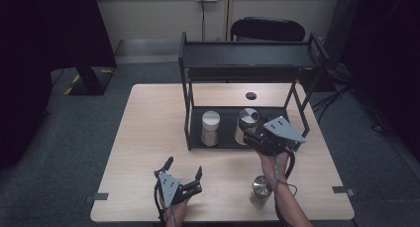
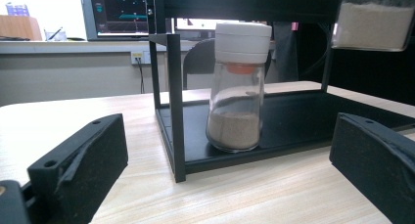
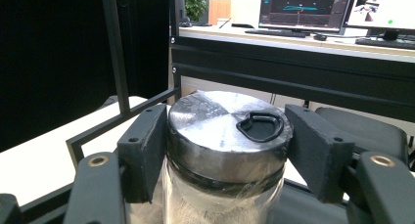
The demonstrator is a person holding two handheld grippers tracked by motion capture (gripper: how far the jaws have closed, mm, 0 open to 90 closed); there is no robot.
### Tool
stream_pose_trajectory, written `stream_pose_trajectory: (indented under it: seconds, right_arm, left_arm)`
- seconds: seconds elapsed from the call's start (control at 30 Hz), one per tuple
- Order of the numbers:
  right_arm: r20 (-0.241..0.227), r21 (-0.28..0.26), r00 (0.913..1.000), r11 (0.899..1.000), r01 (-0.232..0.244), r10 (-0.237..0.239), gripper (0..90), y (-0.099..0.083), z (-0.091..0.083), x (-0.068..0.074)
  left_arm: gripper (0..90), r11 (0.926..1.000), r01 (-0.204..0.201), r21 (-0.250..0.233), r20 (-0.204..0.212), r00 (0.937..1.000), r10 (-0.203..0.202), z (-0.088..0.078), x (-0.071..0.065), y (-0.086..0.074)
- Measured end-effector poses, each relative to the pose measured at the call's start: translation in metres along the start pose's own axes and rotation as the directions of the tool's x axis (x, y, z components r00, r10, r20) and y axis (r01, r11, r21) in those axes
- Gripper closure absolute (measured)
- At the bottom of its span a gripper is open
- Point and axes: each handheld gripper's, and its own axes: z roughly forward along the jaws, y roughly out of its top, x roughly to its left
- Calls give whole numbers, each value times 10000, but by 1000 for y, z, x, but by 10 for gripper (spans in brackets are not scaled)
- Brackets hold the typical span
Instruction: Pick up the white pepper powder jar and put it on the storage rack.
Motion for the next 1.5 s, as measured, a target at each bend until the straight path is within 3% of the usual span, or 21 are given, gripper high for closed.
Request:
stream_pose_trajectory:
  seconds: [0.2, 0.27, 0.67, 1.07, 1.5]
  right_arm:
    - [-520, 114, 9979, 9991, 399, -392, 345, -7, 12, -24]
    - [-660, 174, 9971, 9990, 400, -387, 345, -11, 18, -33]
    - [-1196, -68, 9927, 9999, 121, -128, 344, -34, 46, -59]
    - [-1481, 5, 9889, 9999, -105, 105, 344, -55, 62, -67]
    - [-1586, 232, 9873, 9997, 63, -26, 344, -64, 76, -68]
  left_arm:
    - [3, 10000, -5, 1, -5, 10000, 5, 0, 0, 0]
    - [3, 10000, 0, 4, -5, 10000, 0, 0, 0, 0]
    - [4, 10000, -8, 40, -44, 10000, 8, 0, -1, 1]
    - [3, 10000, -10, 54, -24, 10000, 10, 0, 0, 1]
    - [3, 10000, -12, 60, -32, 10000, 12, 0, 0, 1]
